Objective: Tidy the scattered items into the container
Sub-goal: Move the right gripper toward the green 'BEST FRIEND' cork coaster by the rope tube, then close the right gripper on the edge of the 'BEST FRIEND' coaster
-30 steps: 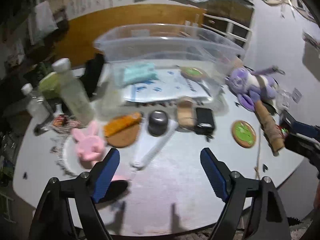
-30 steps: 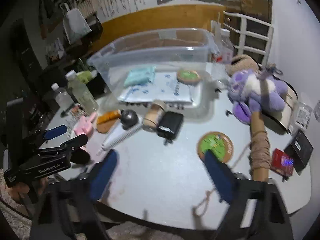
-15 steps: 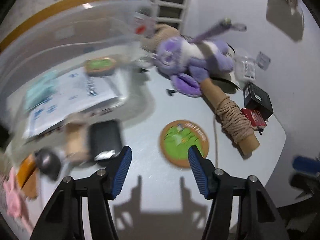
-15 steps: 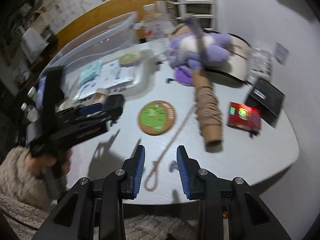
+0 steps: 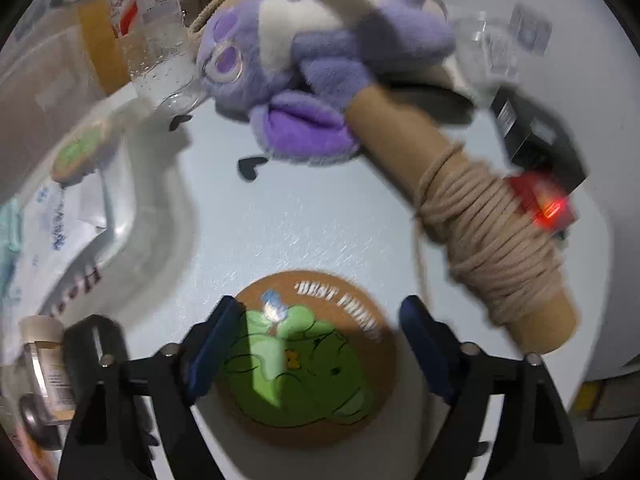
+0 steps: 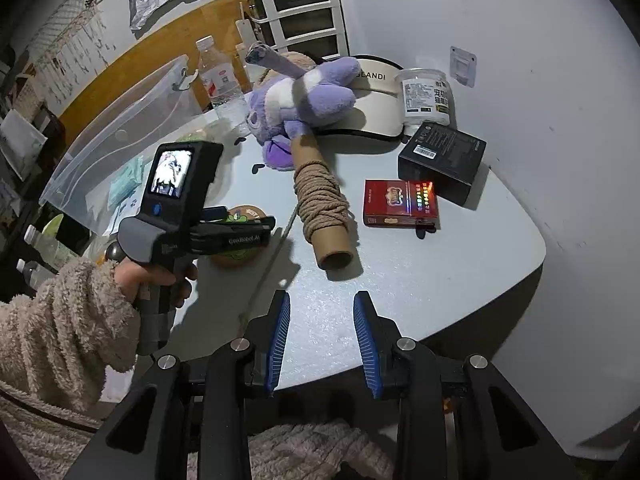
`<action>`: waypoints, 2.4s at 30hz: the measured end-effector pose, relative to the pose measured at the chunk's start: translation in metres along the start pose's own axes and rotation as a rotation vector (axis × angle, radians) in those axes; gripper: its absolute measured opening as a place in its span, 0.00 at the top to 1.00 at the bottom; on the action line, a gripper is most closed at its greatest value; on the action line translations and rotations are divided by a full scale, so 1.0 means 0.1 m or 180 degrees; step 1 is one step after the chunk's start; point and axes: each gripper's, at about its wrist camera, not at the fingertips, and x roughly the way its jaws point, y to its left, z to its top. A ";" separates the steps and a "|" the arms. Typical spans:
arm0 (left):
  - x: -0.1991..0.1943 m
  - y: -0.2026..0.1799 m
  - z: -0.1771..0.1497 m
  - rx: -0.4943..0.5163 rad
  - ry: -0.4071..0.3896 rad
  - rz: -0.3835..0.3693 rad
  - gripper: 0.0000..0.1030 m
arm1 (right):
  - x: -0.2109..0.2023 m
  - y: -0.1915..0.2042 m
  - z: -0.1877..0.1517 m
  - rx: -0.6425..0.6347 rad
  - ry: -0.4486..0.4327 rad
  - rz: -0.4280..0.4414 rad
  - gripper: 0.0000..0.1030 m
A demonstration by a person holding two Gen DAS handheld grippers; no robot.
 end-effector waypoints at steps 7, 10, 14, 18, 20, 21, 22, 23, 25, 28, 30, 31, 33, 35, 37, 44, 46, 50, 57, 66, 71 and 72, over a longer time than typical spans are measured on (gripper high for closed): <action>-0.22 0.13 -0.43 -0.0013 -0.0123 0.0087 0.19 | 0.06 0.08 0.01 -0.0099 0.0084 0.0085 0.68; -0.33 0.21 -0.64 -0.0040 -0.0182 0.0098 0.21 | 0.12 0.14 0.03 -0.0183 0.0145 0.0159 0.68; -0.54 0.26 -1.06 -0.0008 -0.0229 0.0102 0.21 | 0.25 0.26 0.06 -0.0323 0.0255 0.0270 0.68; -0.62 0.26 -1.27 -0.0073 -0.0211 0.0102 0.21 | 0.44 0.44 0.07 -0.0581 0.0393 0.0433 0.68; -0.66 0.26 -1.38 -0.0106 -0.0202 0.0102 0.21 | 0.58 0.57 0.08 -0.0761 0.0463 0.0545 0.68; -0.68 0.25 -1.43 -0.0122 -0.0197 0.0102 0.21 | 0.66 0.66 0.08 -0.0859 0.0506 0.0604 0.68; -0.70 0.25 -1.49 -0.0139 -0.0193 0.0102 0.21 | 0.75 0.74 0.08 -0.0957 0.0549 0.0664 0.68; -0.71 0.25 -1.54 -0.0155 -0.0188 0.0102 0.21 | 0.83 0.82 0.08 -0.1055 0.0591 0.0722 0.68; -0.75 0.25 -1.65 -0.0188 -0.0179 0.0102 0.21 | 1.00 1.01 0.07 -0.1278 0.0656 0.0777 0.68; -0.81 0.25 -1.80 -0.0240 -0.0166 0.0102 0.21 | 1.23 1.27 0.06 -0.1618 0.0705 0.0769 0.68; -0.86 0.27 -1.86 -0.0316 -0.0162 0.0095 0.21 | 1.38 1.43 0.04 -0.1812 0.0747 0.0750 0.68; -0.88 0.29 -1.88 -0.0354 -0.0160 0.0091 0.21 | 1.46 1.51 0.03 -0.1904 0.0768 0.0745 0.68; -0.92 0.31 -1.94 -0.0430 -0.0156 0.0084 0.21 | 1.53 1.62 0.02 -0.1965 0.0819 0.0857 0.68; -0.97 0.34 -1.99 -0.0506 -0.0152 0.0076 0.21 | 1.56 1.73 -0.03 -0.2035 0.0897 0.1067 0.68; -1.01 0.37 -2.05 -0.0582 -0.0148 0.0069 0.21 | 1.57 1.82 -0.10 -0.2088 0.1008 0.1313 0.68; -1.17 0.46 -2.24 -0.0854 -0.0134 0.0050 0.29 | 1.66 1.94 -0.41 -0.2425 0.1124 0.1263 0.68; -1.26 0.57 -2.32 -0.1043 -0.0142 0.0170 0.29 | 1.67 1.93 -0.41 -0.2423 0.1095 0.1277 0.68; -1.32 0.77 -2.46 -0.1320 -0.0035 0.0514 0.29 | 1.67 1.91 -0.43 -0.2407 0.1045 0.1286 0.68; -1.11 0.92 -2.53 -0.1371 0.0286 0.0754 0.29 | 1.64 1.91 -0.42 -0.2298 0.1009 0.1244 0.68; -0.98 0.88 -2.21 -0.1009 0.0222 0.0522 0.35 | 1.54 1.61 -0.45 -0.1933 0.0994 0.1099 0.68; -0.84 0.88 -1.86 -0.0637 0.0150 0.0417 0.38 | 1.43 1.45 -0.55 -0.1528 0.1059 0.0982 0.67; -0.81 0.88 -1.80 -0.0559 0.0130 0.0388 0.38 | 1.41 1.42 -0.58 -0.1431 0.1072 0.0968 0.67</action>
